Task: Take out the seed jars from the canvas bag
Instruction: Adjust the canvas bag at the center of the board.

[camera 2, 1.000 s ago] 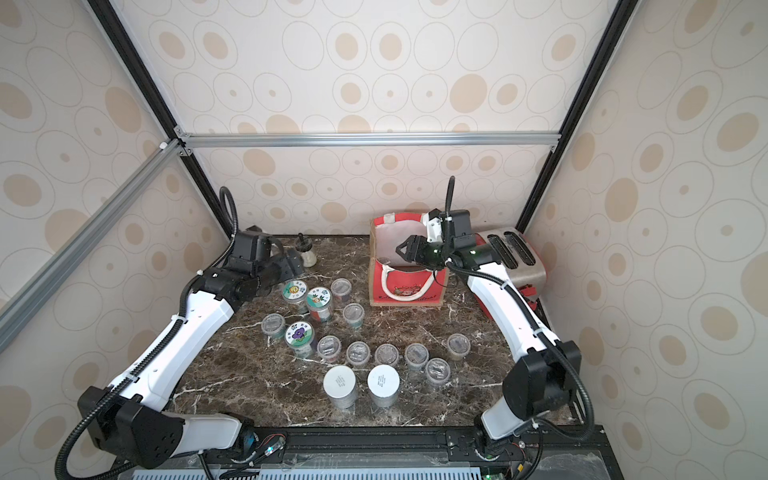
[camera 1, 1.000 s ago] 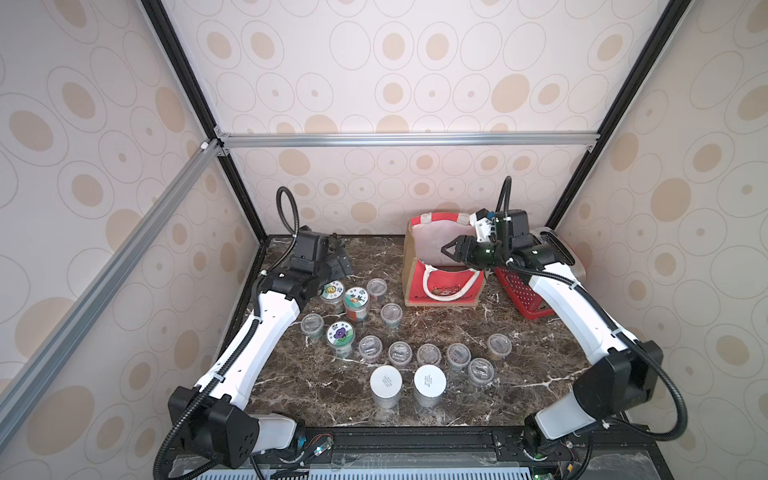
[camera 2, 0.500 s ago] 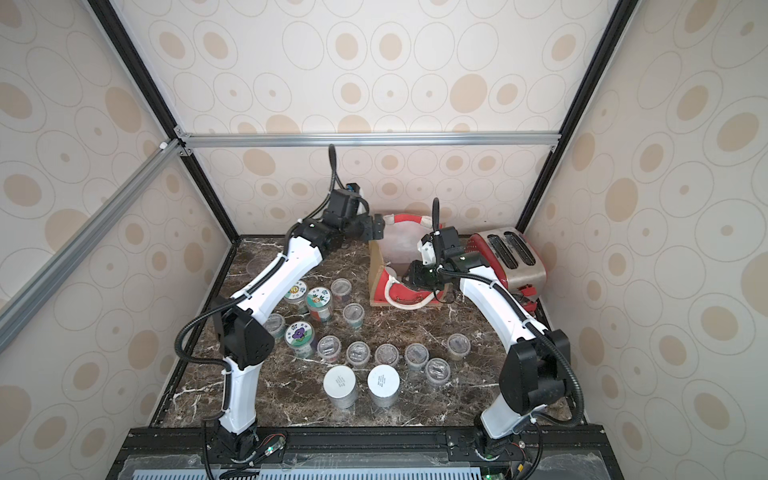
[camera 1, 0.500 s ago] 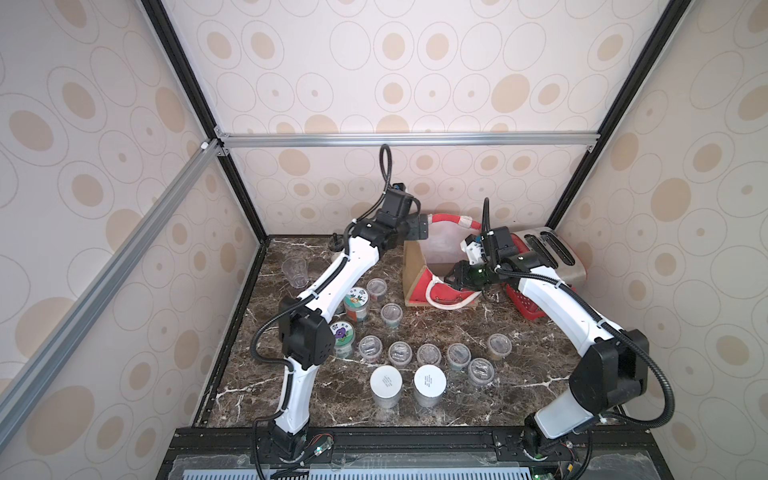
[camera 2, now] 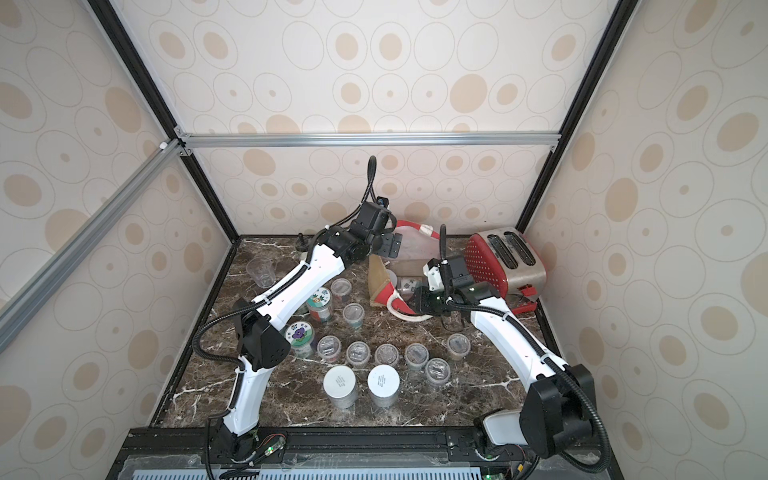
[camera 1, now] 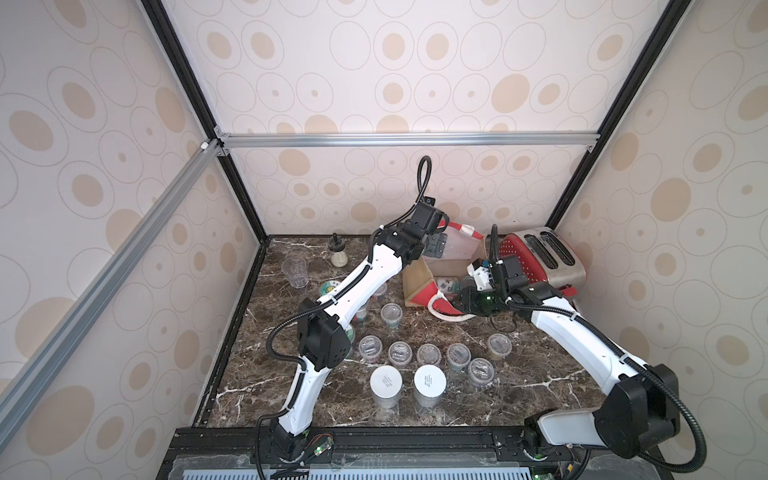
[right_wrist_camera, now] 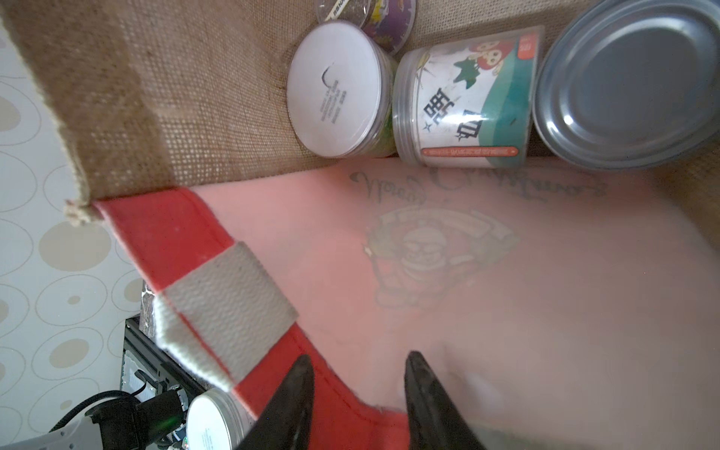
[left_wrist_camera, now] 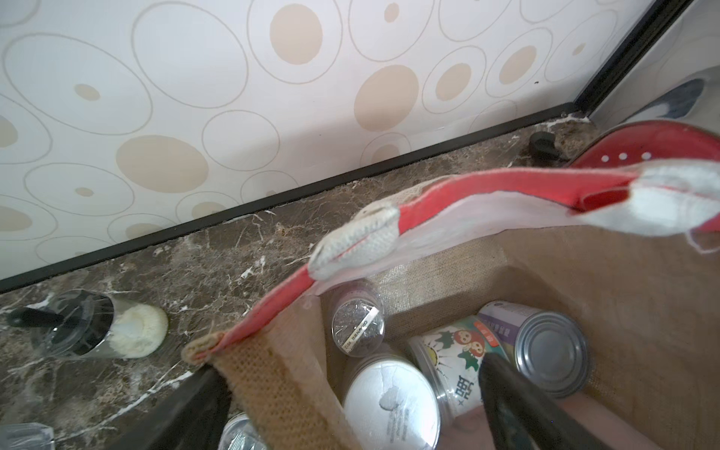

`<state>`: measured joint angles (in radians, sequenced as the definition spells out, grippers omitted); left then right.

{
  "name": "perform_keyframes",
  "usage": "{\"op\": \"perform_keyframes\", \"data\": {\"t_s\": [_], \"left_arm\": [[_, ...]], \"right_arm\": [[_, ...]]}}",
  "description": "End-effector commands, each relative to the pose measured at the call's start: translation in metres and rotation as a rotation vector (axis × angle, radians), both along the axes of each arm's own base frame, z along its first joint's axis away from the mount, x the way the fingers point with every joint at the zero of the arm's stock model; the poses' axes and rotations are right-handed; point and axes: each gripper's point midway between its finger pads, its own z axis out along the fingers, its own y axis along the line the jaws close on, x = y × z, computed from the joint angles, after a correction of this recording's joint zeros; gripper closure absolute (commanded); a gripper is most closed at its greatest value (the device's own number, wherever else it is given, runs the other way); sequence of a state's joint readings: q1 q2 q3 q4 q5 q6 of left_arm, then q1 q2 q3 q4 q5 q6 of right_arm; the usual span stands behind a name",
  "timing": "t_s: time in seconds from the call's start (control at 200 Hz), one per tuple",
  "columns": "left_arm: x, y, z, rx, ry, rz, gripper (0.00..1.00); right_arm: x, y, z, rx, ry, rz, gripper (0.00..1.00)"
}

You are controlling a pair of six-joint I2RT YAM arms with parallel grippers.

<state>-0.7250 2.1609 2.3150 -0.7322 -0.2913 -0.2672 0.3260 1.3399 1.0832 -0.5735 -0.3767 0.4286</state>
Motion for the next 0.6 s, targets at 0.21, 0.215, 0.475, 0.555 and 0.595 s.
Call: {"op": "perform_keyframes", "data": {"t_s": [0.21,0.215,0.475,0.555,0.595], "left_arm": [[-0.034,0.001,0.081,-0.048,-0.179,-0.125,0.02],[-0.034,0.001,0.081,-0.048,-0.180,-0.127,0.02],[-0.034,-0.004,0.066,0.068,-0.183,-0.198,0.02],[-0.037,-0.015,0.050,0.113,-0.152,-0.251,0.02],[-0.040,-0.021,0.043,0.126,-0.135,-0.280,0.02]], "right_arm": [[-0.028,-0.011,-0.033,-0.041,0.078,-0.013,0.58],[-0.028,-0.011,-0.034,-0.042,0.078,-0.014,0.58],[-0.040,-0.016,-0.039,-0.047,0.088,-0.018,0.58],[-0.042,-0.016,-0.039,-0.048,0.091,-0.018,0.58],[-0.043,-0.016,-0.039,-0.046,0.091,-0.017,0.58]]}}
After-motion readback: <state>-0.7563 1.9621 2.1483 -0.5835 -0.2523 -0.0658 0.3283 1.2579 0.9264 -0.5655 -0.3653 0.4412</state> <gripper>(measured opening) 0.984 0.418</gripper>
